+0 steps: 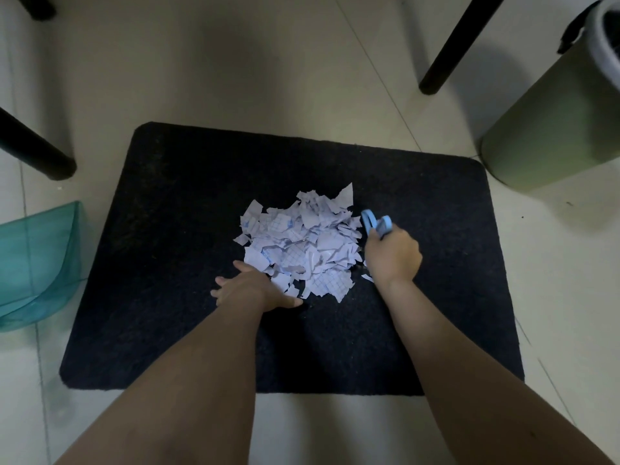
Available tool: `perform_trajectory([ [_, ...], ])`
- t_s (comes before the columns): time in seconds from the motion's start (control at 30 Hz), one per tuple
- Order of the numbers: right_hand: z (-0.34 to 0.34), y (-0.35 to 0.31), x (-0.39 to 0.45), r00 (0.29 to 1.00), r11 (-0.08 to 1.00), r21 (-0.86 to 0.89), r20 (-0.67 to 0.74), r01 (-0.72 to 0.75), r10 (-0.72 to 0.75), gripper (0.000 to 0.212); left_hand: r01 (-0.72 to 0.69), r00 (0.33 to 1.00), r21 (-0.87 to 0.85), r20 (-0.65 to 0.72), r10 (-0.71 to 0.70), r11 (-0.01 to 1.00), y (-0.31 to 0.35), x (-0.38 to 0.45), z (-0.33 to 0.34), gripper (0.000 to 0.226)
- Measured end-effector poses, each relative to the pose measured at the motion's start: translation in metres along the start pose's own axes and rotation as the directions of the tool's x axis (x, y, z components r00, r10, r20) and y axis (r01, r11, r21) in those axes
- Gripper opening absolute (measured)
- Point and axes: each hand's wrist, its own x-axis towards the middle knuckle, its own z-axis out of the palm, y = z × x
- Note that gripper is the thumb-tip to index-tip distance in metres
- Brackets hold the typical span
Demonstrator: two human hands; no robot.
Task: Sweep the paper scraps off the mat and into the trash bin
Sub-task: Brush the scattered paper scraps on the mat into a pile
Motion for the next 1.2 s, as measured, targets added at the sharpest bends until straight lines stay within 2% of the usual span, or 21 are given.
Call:
perform_trajectory([
  [0.13,-0.013,-0.009,0.007,0.997,0.988,0.153,-0.060,-0.033,0.043,0.027,-0.027,1.000,-0.018,0.015,0.028,0.999,-0.003,-0.002,-0.003,0.166],
  [0.27,-0.019,-0.017,0.027,0.989,0.991,0.104,-0.124,0.088,-0.075,0.024,-0.036,0.999,-0.018,0.023,0.036,0.999,-0.003,-0.001,-0.002,0.166],
  [0.47,0.000,-0.040,0.064,0.965,0.956,-0.130,0.040,0.263,-0.260,0.025,-0.037,0.999,-0.012,0.036,0.037,0.999,-0.003,0.001,-0.002,0.164],
  [0.57,0.008,-0.049,0.069,0.957,0.945,-0.167,0.120,0.281,-0.263,0.027,-0.032,0.998,0.005,0.046,0.032,0.999,-0.003,0.003,-0.003,0.165],
  [0.63,0.007,-0.048,0.071,0.965,0.967,-0.104,0.153,0.232,-0.215,0.031,-0.024,0.999,0.014,0.047,0.024,1.000,-0.002,0.004,-0.002,0.165],
  [0.7,0.002,-0.044,0.077,0.970,0.982,-0.007,0.156,0.191,-0.188,0.034,-0.027,0.999,0.025,0.037,0.026,0.999,-0.001,0.003,-0.001,0.165],
  [0.77,-0.006,-0.040,0.082,0.978,0.982,0.041,0.100,0.182,-0.185,0.032,-0.031,0.999,0.022,0.030,0.030,0.999,-0.002,0.000,-0.001,0.163],
  [0.9,-0.013,-0.035,0.083,0.981,0.981,-0.017,-0.005,0.194,-0.194,0.029,-0.038,0.999,0.015,0.031,0.038,0.999,-0.004,-0.004,-0.003,0.162],
  [1.07,0.003,-0.042,0.086,0.953,0.943,-0.137,0.047,0.303,-0.299,0.028,-0.028,0.999,0.014,0.034,0.028,1.000,-0.002,-0.005,-0.003,0.160],
  [1.2,0.007,-0.055,0.093,0.948,0.946,-0.128,0.154,0.299,-0.279,0.029,-0.012,0.999,0.016,0.038,0.011,1.000,0.001,-0.005,-0.004,0.160],
])
